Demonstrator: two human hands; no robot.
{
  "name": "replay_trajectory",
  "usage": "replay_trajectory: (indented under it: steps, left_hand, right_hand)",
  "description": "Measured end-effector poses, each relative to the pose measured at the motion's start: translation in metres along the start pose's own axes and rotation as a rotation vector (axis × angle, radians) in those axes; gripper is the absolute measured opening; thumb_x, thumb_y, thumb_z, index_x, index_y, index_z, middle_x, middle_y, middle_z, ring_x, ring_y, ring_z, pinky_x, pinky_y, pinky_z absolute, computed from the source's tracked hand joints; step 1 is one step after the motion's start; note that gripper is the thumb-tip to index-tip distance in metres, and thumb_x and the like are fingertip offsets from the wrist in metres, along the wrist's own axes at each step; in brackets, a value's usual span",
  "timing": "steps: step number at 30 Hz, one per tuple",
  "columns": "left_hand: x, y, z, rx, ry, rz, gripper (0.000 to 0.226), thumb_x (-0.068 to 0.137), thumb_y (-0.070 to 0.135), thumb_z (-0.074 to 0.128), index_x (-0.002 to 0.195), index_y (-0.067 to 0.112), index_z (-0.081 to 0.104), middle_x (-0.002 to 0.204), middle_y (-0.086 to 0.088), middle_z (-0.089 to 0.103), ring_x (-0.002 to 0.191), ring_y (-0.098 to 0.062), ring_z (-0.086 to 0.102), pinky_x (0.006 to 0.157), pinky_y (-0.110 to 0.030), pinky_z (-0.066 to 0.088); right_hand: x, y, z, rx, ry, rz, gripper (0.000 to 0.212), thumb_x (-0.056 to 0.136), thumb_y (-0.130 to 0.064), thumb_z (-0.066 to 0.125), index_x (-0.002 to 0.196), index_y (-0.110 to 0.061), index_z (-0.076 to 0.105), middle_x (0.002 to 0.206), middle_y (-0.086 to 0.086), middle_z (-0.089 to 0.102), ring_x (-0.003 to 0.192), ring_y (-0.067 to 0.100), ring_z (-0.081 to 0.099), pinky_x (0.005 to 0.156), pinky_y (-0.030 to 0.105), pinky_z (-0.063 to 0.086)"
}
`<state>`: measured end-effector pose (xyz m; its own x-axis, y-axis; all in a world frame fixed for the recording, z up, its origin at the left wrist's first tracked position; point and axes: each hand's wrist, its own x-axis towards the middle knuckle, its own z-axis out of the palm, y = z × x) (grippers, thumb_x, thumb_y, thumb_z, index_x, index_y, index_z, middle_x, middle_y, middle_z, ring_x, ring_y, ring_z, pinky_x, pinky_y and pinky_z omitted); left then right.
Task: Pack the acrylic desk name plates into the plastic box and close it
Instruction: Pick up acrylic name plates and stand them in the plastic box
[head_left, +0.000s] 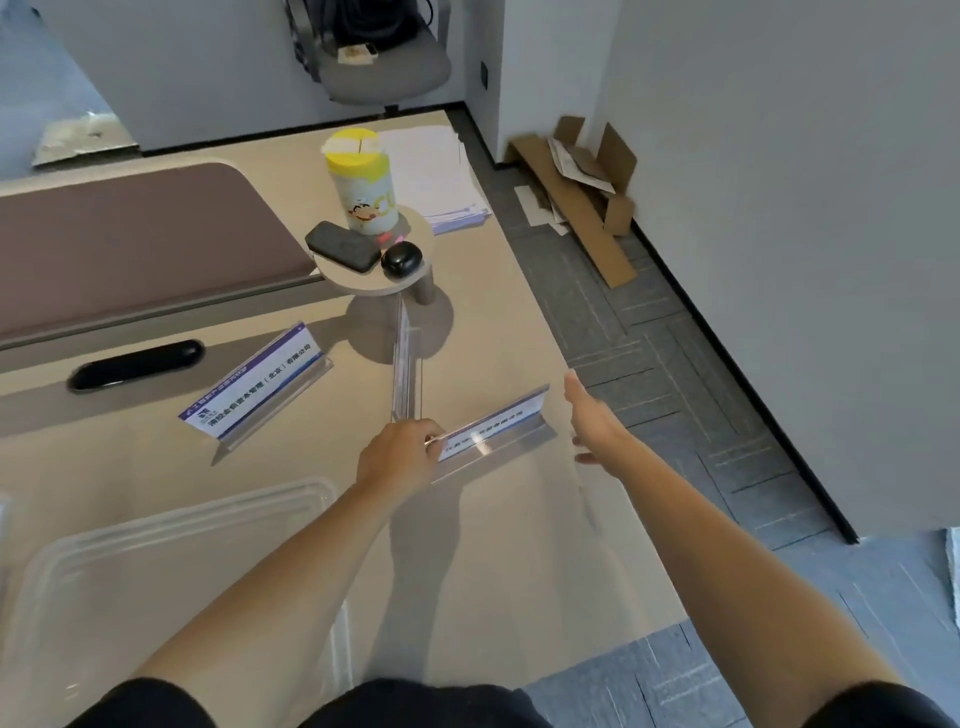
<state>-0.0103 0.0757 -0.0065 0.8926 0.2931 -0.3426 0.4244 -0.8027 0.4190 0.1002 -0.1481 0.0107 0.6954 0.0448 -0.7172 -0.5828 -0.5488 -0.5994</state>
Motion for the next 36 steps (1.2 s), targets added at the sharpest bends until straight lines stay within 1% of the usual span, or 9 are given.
replay_trajectory:
  steps: [5, 7, 13, 17, 21, 24, 27, 33, 36]
  left_hand:
    - [0.009, -0.004, -0.002, -0.128, -0.038, -0.021, 0.018, 0.092, 0.034, 0.063, 0.104, 0.028, 0.075, 0.102, 0.013, 0.073, 0.088, -0.011, 0.066, 0.072, -0.026, 0.055]
    - [0.01, -0.005, -0.001, -0.194, -0.055, -0.042, 0.018, 0.09, 0.035, 0.064, 0.104, 0.029, 0.076, 0.101, 0.014, 0.073, 0.088, -0.008, 0.066, 0.077, -0.027, 0.055]
    - [0.001, -0.02, 0.013, -0.379, -0.229, 0.026, 0.053, 0.079, 0.012, 0.074, 0.127, 0.031, 0.063, 0.115, 0.016, 0.066, 0.099, -0.003, 0.064, 0.085, -0.02, 0.053]
    - [-0.005, -0.022, 0.024, -0.448, -0.184, 0.017, 0.048, 0.085, 0.01, 0.071, 0.127, 0.032, 0.064, 0.115, 0.018, 0.067, 0.093, 0.006, 0.065, 0.083, -0.015, 0.05]
    - [-0.006, -0.023, 0.027, -0.462, -0.166, 0.077, 0.05, 0.087, 0.014, 0.07, 0.131, 0.035, 0.06, 0.123, 0.014, 0.066, 0.102, -0.003, 0.065, 0.092, -0.024, 0.053]
    - [-0.005, -0.019, 0.023, -0.474, -0.144, 0.169, 0.052, 0.085, 0.013, 0.073, 0.132, 0.03, 0.06, 0.105, 0.009, 0.07, 0.09, -0.007, 0.064, 0.084, -0.026, 0.054]
    - [-0.009, -0.006, 0.014, -0.45, -0.078, 0.282, 0.055, 0.081, 0.01, 0.076, 0.132, 0.023, 0.06, 0.084, 0.012, 0.06, 0.075, -0.002, 0.054, 0.073, -0.02, 0.047]
    - [-0.044, 0.026, -0.021, -0.507, -0.133, 0.255, 0.06, 0.08, 0.028, 0.079, 0.134, 0.036, 0.056, 0.117, 0.017, 0.064, 0.101, 0.0, 0.062, 0.095, -0.025, 0.051]
    - [-0.071, 0.027, -0.038, -0.563, -0.143, 0.197, 0.067, 0.079, 0.041, 0.077, 0.137, 0.05, 0.044, 0.129, 0.022, 0.055, 0.119, -0.003, 0.051, 0.102, -0.026, 0.044]
  right_hand:
    - [0.035, -0.007, 0.018, 0.061, -0.05, -0.062, 0.069, 0.098, -0.066, 0.026, 0.138, -0.017, 0.053, 0.137, 0.01, 0.051, 0.115, 0.029, 0.051, 0.092, 0.043, 0.048]
    - [0.045, -0.011, 0.023, 0.044, -0.034, -0.092, 0.06, 0.099, -0.063, 0.03, 0.128, -0.018, 0.056, 0.125, 0.008, 0.052, 0.108, 0.027, 0.051, 0.096, 0.046, 0.049]
    - [0.068, -0.017, 0.033, -0.01, -0.184, -0.216, 0.063, 0.092, -0.063, 0.051, 0.146, -0.033, 0.038, 0.152, 0.006, 0.042, 0.135, 0.03, 0.043, 0.113, 0.052, 0.037]
    - [0.073, -0.014, 0.04, 0.061, -0.232, -0.203, 0.057, 0.095, -0.059, 0.05, 0.145, -0.034, 0.039, 0.143, 0.0, 0.045, 0.136, 0.026, 0.04, 0.116, 0.045, 0.03]
    - [0.07, -0.017, 0.037, 0.193, -0.279, -0.181, 0.037, 0.096, -0.052, 0.052, 0.129, -0.036, 0.047, 0.128, -0.007, 0.046, 0.131, 0.02, 0.037, 0.11, 0.041, 0.028]
    - [0.061, -0.023, 0.024, 0.252, -0.315, -0.186, 0.044, 0.085, -0.054, 0.064, 0.126, -0.052, 0.05, 0.142, -0.009, 0.037, 0.129, 0.02, 0.033, 0.107, 0.06, 0.027]
    - [0.051, -0.032, 0.009, 0.351, -0.346, -0.239, 0.045, 0.089, -0.044, 0.065, 0.126, -0.062, 0.047, 0.145, -0.01, 0.03, 0.131, 0.03, 0.031, 0.104, 0.063, 0.038]
    - [0.014, -0.049, -0.012, 0.39, -0.296, -0.377, 0.069, 0.067, -0.052, 0.075, 0.13, -0.048, 0.048, 0.146, 0.002, 0.043, 0.127, 0.036, 0.048, 0.085, 0.052, 0.056]
    - [-0.005, -0.064, -0.01, 0.341, -0.33, -0.438, 0.058, 0.071, -0.049, 0.076, 0.125, -0.046, 0.053, 0.14, 0.002, 0.046, 0.125, 0.037, 0.049, 0.086, 0.053, 0.056]
